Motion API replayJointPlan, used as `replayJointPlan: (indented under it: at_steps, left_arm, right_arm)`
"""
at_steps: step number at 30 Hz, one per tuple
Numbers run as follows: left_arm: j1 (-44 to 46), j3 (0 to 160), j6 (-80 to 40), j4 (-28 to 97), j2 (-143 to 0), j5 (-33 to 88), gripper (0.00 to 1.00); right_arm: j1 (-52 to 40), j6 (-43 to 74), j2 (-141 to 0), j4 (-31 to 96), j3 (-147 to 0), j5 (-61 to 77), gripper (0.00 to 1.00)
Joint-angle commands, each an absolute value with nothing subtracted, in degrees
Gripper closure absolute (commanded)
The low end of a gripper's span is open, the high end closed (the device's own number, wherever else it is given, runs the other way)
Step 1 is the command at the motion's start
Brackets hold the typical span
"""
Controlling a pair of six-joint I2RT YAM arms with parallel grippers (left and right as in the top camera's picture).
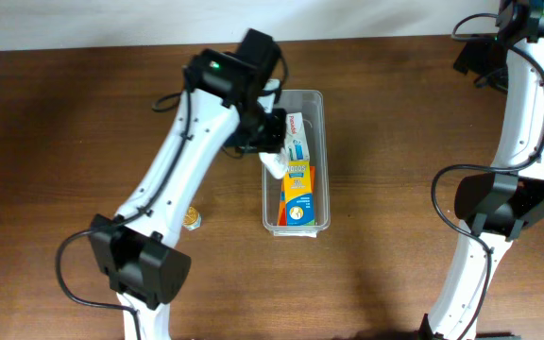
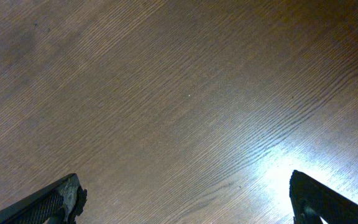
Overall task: Pack container
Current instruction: 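Lift the spray bottle and carry it right over the container, then lower the spray bottle into the container beside the yellow box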
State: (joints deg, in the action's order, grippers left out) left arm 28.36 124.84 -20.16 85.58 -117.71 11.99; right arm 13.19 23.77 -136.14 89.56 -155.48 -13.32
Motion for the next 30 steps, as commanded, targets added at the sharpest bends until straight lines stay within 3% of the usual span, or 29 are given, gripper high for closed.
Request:
replayJointPlan:
  at_steps: [1, 30]
  left_arm:
    - [31.66, 126.48, -26.17, 85.41, -118.13, 9.06, 0.75]
    - [34.00, 126.48, -30.61, 89.32, -120.16, 1.54, 0.75]
  right_arm:
    - [13.17, 24.08, -136.62, 89.52, -156.53, -14.39, 0.02]
    - [13.15, 24.08, -136.62, 89.52, -156.53, -14.39, 0.01]
